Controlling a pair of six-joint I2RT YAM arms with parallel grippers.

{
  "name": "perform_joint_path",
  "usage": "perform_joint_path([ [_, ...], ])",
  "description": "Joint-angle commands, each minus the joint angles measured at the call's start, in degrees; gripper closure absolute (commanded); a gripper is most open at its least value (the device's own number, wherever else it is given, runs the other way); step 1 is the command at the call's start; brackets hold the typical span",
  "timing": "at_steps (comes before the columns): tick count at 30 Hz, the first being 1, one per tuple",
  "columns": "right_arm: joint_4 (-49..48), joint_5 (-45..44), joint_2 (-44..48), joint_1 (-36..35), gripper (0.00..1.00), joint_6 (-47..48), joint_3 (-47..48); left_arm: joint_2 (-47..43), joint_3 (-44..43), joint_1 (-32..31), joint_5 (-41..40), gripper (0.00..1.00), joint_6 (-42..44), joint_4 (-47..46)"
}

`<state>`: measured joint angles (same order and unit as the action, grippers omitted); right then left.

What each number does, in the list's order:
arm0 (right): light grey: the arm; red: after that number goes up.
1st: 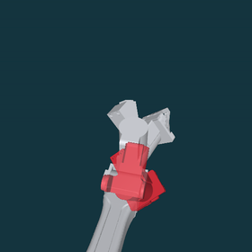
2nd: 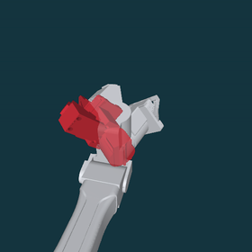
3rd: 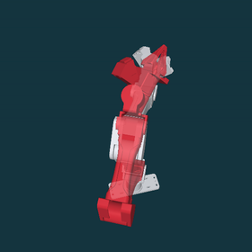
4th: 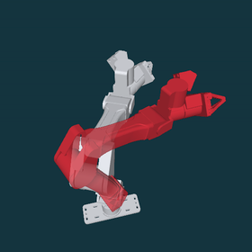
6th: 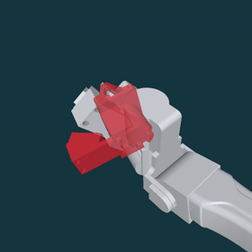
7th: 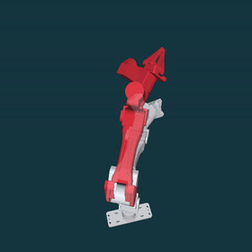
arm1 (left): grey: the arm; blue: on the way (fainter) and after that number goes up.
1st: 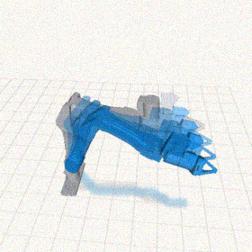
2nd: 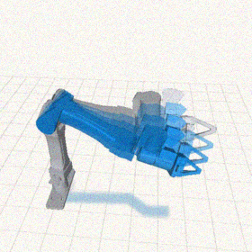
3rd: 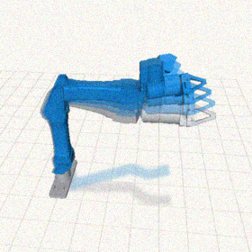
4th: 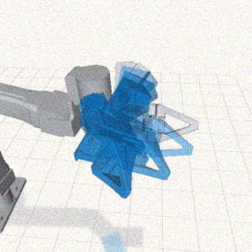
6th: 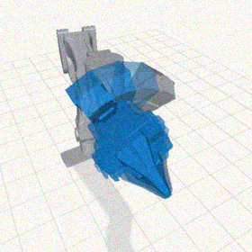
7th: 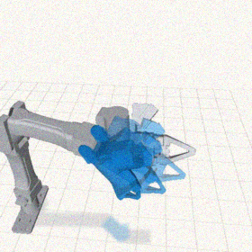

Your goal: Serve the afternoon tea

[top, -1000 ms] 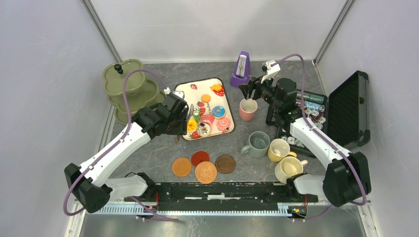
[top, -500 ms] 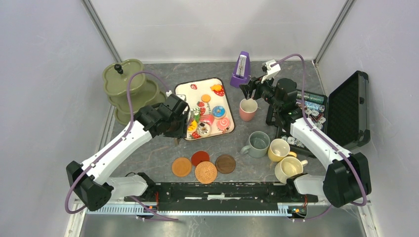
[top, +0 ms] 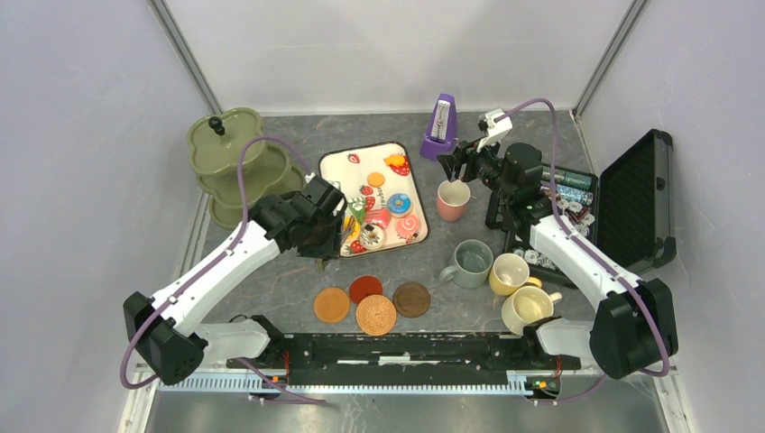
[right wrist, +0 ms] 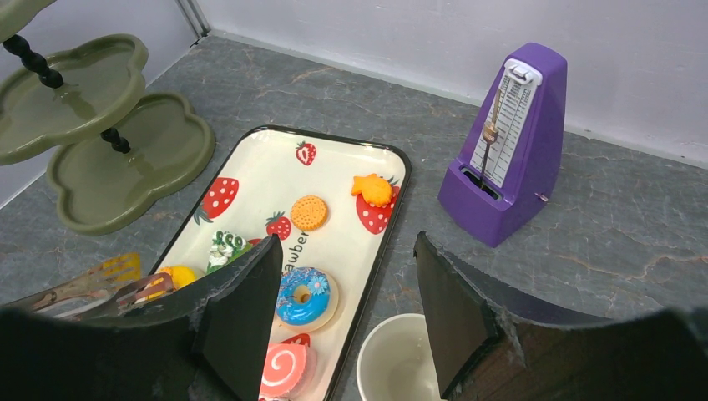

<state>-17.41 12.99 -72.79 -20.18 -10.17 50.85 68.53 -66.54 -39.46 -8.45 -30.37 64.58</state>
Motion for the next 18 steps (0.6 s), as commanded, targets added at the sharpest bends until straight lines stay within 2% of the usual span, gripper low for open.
perform_joint_path([
  [1, -2.3, -0.4, 1.0, 0.1, 0.33, 0.6, 0.6, 0.8, 0.8, 0.2, 0.1, 0.47, 3.7, -2.3],
  [18, -2.7, 0.2, 0.6, 0.1, 0.33, 0.4, 0.5, 0.7, 0.0, 0.2, -1.2, 0.47, 3.6, -4.1],
])
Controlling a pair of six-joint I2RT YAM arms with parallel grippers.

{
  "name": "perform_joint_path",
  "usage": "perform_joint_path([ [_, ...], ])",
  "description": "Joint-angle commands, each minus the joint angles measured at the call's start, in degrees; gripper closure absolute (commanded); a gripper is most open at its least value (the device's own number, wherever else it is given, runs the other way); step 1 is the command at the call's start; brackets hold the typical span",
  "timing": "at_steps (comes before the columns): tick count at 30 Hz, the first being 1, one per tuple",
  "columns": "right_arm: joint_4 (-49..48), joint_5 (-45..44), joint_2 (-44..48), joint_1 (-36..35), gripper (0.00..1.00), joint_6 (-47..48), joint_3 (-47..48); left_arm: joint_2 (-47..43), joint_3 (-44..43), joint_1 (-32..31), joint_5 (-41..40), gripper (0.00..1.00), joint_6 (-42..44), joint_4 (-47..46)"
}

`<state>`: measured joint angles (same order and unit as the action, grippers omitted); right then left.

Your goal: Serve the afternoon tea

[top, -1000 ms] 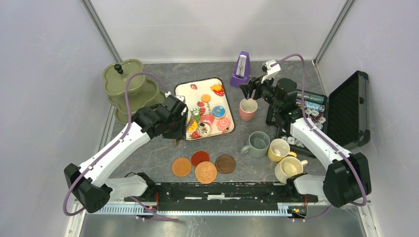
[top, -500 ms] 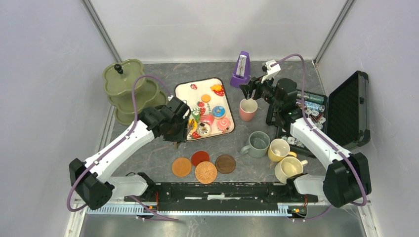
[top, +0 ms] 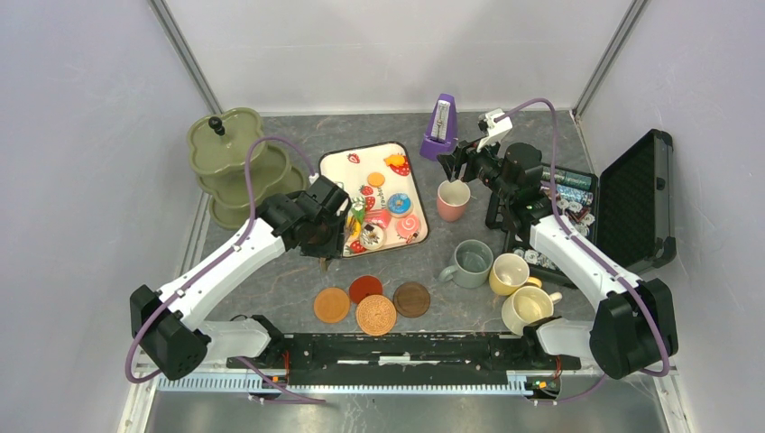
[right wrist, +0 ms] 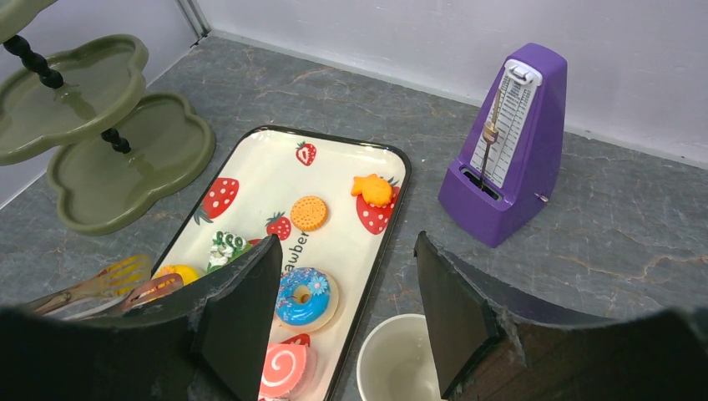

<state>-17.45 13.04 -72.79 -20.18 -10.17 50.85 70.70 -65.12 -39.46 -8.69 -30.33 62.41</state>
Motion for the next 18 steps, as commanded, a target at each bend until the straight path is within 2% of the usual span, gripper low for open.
perform_joint_path([
  [1, -2.8, 0.1, 0.5, 0.1, 0.33, 0.3, 0.4, -1.8, -1.5, 0.2, -0.9, 0.47, 3.4, -1.9],
  [18, -3.3, 1.0, -0.1, 0.1, 0.33, -0.1, 0.5, -1.0, -1.6, 0.1, -0.8, 0.44, 3.2, -1.7],
])
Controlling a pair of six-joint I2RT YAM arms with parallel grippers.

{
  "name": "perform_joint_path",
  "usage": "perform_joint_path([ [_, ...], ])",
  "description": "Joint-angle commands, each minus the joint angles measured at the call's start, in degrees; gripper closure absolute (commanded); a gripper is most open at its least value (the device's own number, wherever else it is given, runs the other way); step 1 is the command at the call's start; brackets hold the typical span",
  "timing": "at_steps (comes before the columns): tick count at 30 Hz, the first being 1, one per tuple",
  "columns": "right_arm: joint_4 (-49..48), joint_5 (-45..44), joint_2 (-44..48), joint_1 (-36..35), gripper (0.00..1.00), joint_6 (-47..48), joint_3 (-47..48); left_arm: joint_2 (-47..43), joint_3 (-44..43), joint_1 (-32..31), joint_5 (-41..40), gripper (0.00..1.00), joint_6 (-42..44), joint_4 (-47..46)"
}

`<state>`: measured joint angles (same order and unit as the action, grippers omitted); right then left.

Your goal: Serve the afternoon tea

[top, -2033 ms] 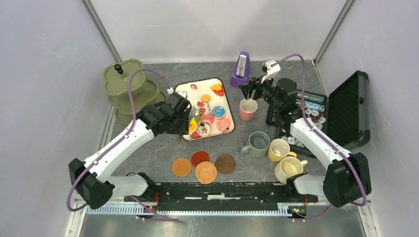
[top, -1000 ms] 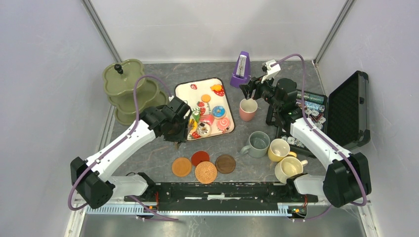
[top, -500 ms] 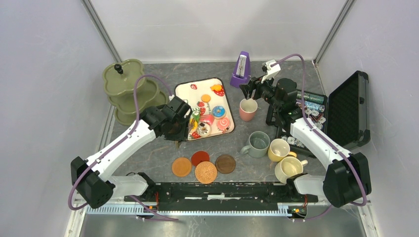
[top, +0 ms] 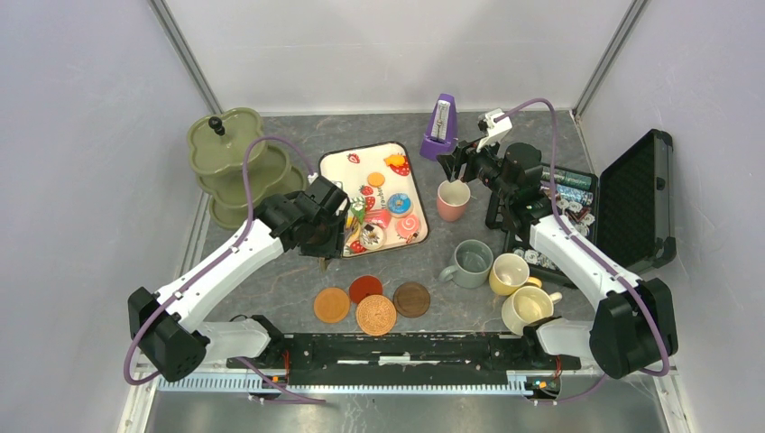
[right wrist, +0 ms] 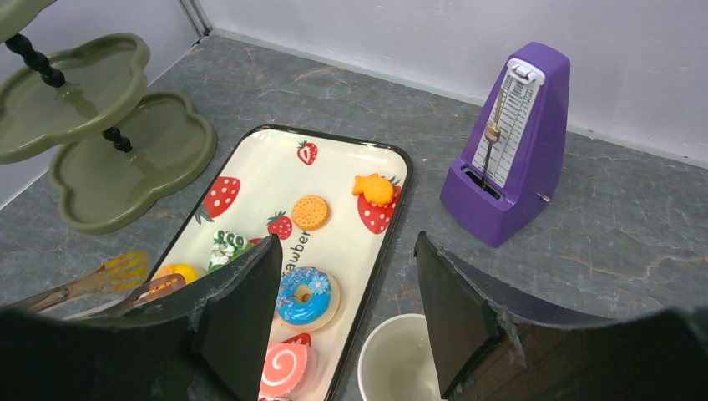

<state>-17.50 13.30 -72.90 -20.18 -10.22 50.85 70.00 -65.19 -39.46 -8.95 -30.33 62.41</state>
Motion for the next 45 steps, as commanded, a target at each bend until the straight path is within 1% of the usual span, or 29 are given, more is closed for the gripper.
perform_joint_path([
  [1, -3.3, 0.7, 0.1, 0.1, 0.33, -0.1, 0.5, -0.2, -1.3, 0.1, -0.4, 0.44, 3.2, -1.9],
  [13, -3.2, 0.8, 0.1, 0.0, 0.33, 0.0, 0.4, 0.9, 1.0, 0.1, -1.1, 0.46, 3.5, -3.5],
  [20, -3.3, 0.8, 0.2, 0.0, 0.34, -0.1, 0.4, 0.7, 1.8, -0.2, -0.5, 0.44, 3.0, -4.1],
  [24, -3.3, 0.9, 0.3, 0.1, 0.33, -0.1, 0.4, 0.9, 2.7, -0.4, -0.6, 0.44, 2.6, -5.1],
  [29, -3.3, 0.9, 0.2, 0.1, 0.33, -0.1, 0.4, 1.9, 2.3, -1.1, -1.5, 0.45, 2.5, -5.2],
  [35, -3.3, 0.9, 0.2, 0.1, 0.33, -0.1, 0.4, 3.0, 1.8, -1.8, -1.9, 0.43, 2.3, -5.3],
  [45, -3.4, 0.9, 0.2, 0.1, 0.33, -0.1, 0.3, 2.0, 0.3, -1.9, -5.3, 0.53, 2.6, -3.5],
])
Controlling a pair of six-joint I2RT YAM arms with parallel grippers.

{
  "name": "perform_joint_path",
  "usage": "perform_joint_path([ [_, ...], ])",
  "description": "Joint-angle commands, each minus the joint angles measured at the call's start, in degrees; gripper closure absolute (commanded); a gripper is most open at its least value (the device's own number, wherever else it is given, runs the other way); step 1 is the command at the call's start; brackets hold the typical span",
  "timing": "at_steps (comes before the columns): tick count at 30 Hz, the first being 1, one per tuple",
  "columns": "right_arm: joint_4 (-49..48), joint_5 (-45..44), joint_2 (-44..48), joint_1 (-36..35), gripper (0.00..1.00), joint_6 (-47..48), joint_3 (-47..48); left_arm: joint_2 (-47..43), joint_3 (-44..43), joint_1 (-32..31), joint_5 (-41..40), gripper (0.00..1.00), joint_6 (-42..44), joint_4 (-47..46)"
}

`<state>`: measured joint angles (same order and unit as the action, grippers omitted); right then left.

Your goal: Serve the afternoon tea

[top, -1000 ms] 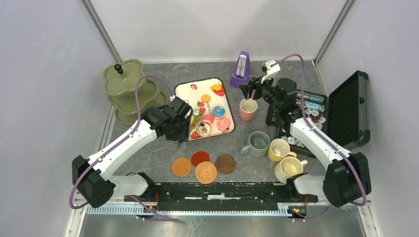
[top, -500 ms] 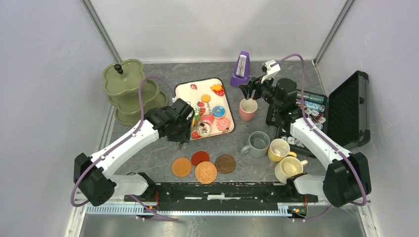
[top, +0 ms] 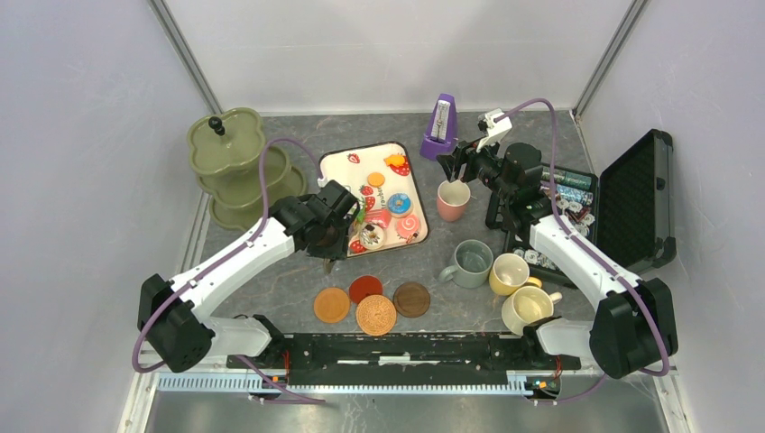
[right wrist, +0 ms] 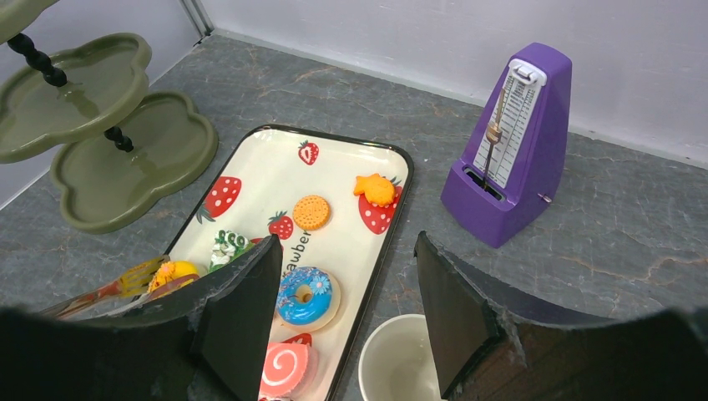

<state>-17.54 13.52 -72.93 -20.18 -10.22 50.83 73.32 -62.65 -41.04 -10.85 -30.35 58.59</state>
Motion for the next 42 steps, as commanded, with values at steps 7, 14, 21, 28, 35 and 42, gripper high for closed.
perform_joint_path([
  [7, -3.4, 0.7, 0.1, 0.1, 0.33, -0.2, 0.3, -4.1, -5.4, -0.4, -9.0, 0.55, 2.6, 3.3],
  [14, -3.8, 1.3, -0.1, 0.0, 0.33, -0.5, 0.3, -1.4, -7.6, -0.4, -16.7, 0.57, 5.1, -2.3],
  [21, -3.5, 0.9, -0.3, 0.0, 0.33, -0.1, 0.3, 9.0, -12.3, -0.3, -28.7, 0.58, 10.1, -9.5],
  [28, -3.8, 0.9, -1.0, 0.1, 0.33, 0.0, 0.3, 17.9, -13.8, 2.7, -36.4, 0.58, 14.3, -15.9],
  [35, -4.1, 1.0, -1.4, 0.1, 0.33, 0.0, 0.3, 24.5, -16.0, 5.5, -39.2, 0.58, 16.4, -19.1],
  [42, -3.9, 0.7, -1.3, 0.2, 0.33, 0.3, 0.2, 26.0, -13.1, 9.9, -39.4, 0.59, 14.5, -19.2],
])
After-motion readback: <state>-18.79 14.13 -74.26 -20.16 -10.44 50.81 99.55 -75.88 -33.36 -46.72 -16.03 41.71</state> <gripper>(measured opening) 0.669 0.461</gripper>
